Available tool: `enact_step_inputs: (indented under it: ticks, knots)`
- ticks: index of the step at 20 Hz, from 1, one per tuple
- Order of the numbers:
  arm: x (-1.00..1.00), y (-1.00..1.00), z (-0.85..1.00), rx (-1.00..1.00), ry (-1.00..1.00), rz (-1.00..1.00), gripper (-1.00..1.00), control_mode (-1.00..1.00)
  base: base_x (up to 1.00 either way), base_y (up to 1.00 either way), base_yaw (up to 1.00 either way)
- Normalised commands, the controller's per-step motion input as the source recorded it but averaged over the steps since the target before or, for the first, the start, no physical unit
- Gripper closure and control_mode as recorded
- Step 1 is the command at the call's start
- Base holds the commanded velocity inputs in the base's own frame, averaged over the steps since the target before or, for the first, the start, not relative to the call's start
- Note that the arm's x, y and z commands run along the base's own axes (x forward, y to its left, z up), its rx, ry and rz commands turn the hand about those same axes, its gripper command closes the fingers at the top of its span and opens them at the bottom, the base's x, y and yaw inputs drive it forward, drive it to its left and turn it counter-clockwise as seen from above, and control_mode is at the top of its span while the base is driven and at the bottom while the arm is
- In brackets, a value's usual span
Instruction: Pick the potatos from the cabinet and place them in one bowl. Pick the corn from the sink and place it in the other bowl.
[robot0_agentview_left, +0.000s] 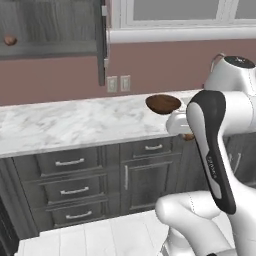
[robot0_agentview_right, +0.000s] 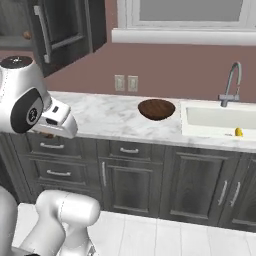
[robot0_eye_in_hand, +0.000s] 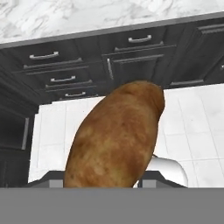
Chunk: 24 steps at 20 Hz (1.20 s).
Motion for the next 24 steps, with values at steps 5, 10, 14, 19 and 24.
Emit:
enact_step_inputs:
  ticks: [5, 10, 14, 19, 24]
  knots:
    - [0.0, 0.0, 0.0, 0.0, 0.0, 0.0, 1.0, 1.0, 0.71, -1.0, 0.0]
    - [0.0, 0.0, 0.0, 0.0, 0.0, 0.0, 1.0, 1.0, 1.0, -0.73, -0.05]
    - [0.0, 0.0, 0.0, 0.0, 0.0, 0.0, 1.0, 1.0, 0.85, -0.52, -0.05]
    - [0.0, 0.0, 0.0, 0.0, 0.0, 0.0, 1.0, 1.0, 0.7, -0.12, 0.03]
    - [0.0, 0.0, 0.0, 0.0, 0.0, 0.0, 1.0, 1.0, 0.54, 0.0, 0.17]
